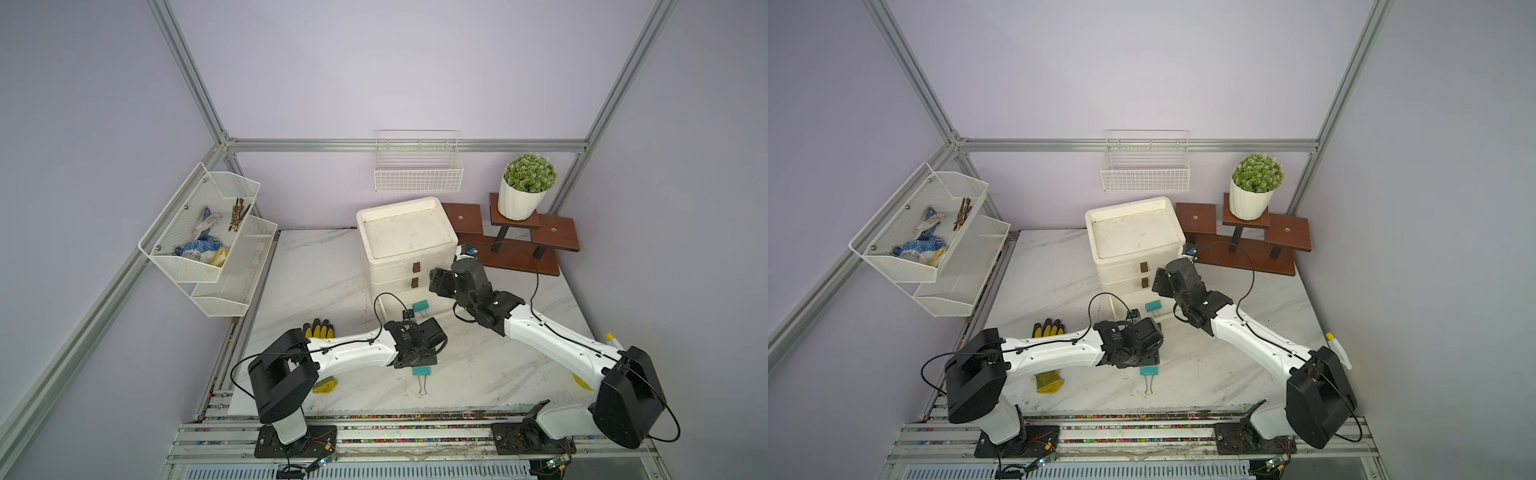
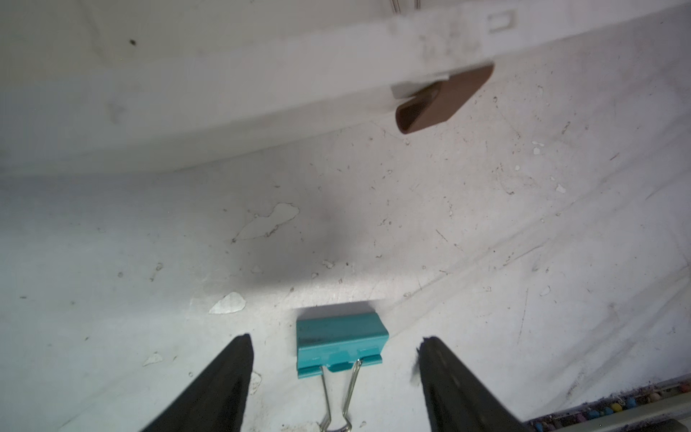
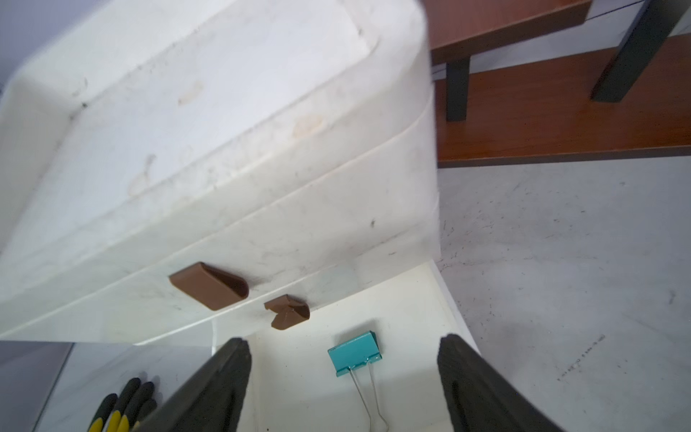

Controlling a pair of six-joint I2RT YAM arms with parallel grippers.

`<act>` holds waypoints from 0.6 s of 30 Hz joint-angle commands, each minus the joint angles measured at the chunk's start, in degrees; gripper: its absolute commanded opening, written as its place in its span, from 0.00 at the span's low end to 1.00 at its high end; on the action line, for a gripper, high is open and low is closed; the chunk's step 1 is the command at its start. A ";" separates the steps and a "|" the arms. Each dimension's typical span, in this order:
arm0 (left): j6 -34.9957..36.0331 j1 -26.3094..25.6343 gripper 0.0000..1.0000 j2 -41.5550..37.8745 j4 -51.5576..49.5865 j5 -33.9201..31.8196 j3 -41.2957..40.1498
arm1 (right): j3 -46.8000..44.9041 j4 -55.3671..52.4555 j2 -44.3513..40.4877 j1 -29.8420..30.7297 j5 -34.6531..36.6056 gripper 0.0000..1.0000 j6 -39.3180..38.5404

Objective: Put the binder clips in the drawer according to color
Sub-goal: Pick up the binder clip at the center of the board.

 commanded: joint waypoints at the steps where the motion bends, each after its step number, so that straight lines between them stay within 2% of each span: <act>1: 0.45 -0.51 0.76 3.71 -3.36 2.44 3.91 | -1.72 -7.09 -6.54 -1.31 3.21 0.85 1.61; 7: 0.56 -0.84 0.79 8.59 -8.35 4.92 8.09 | -3.58 -12.01 -14.61 -1.91 5.09 0.85 0.07; 13: 0.94 -1.15 0.79 10.70 -9.33 5.76 8.92 | -6.42 -12.08 -16.71 -2.06 4.53 0.85 1.08; 18: 1.26 -1.28 0.70 13.31 -9.31 7.19 10.25 | -7.58 -11.95 -17.58 -2.03 4.17 0.84 1.58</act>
